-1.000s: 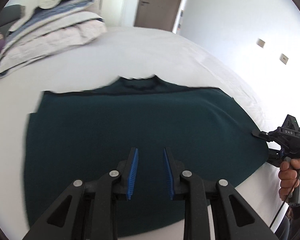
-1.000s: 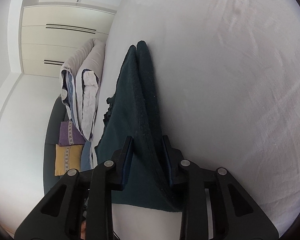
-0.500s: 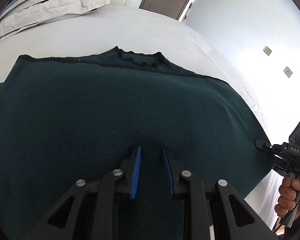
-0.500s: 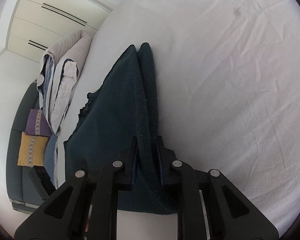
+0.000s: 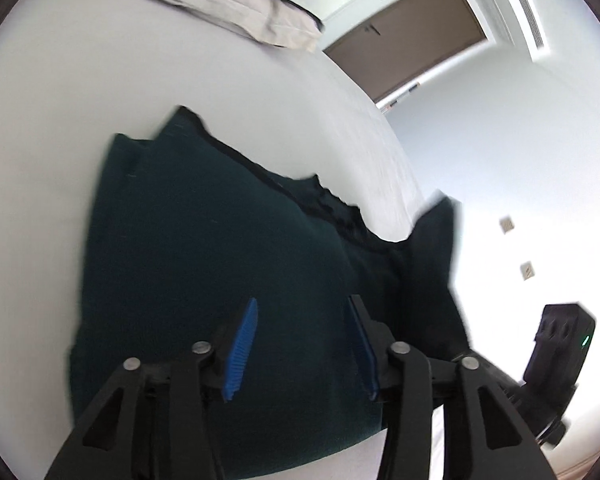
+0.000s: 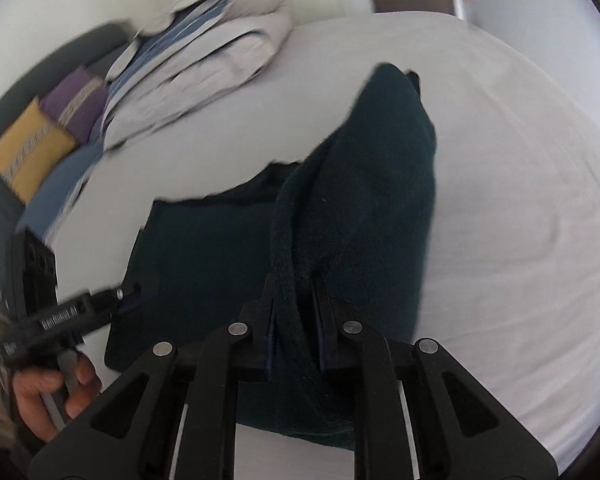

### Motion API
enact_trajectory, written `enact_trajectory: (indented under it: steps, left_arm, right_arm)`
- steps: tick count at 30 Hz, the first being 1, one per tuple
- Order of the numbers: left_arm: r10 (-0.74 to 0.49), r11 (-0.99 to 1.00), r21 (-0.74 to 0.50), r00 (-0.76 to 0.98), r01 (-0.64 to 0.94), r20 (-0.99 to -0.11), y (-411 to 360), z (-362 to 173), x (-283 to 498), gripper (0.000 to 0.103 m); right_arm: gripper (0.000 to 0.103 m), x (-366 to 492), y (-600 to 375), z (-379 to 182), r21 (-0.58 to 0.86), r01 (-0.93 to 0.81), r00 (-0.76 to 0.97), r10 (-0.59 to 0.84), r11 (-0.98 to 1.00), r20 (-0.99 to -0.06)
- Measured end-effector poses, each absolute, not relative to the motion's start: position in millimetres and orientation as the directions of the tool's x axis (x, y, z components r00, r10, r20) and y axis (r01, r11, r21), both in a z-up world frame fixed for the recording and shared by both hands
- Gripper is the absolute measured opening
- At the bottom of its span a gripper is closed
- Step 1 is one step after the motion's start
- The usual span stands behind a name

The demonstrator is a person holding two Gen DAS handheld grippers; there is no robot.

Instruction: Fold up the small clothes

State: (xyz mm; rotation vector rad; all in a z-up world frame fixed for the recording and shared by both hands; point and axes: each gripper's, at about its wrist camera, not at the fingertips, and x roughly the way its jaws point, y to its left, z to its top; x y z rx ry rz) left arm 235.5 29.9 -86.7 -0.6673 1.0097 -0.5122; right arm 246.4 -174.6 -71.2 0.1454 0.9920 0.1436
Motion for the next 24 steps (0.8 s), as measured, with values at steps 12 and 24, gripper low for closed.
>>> enact_trajectory:
  steps: [12,24]
  left_arm:
    - [-0.725,0.674,-0.730,0.285,0.108,-0.627,-18,-99,266,0.061]
    - [-0.654,0.756,-0.639,0.167,0.139,-0.738,-69,-112,323,0.040]
  right_arm:
    - [0.014,238,-140,-110,0.235,-0.123,0.505,0.264,0.964,-0.821]
    - [0.050,138,-169,-107,0.293,-0.178,0.554,0.342,0.939,-0.759]
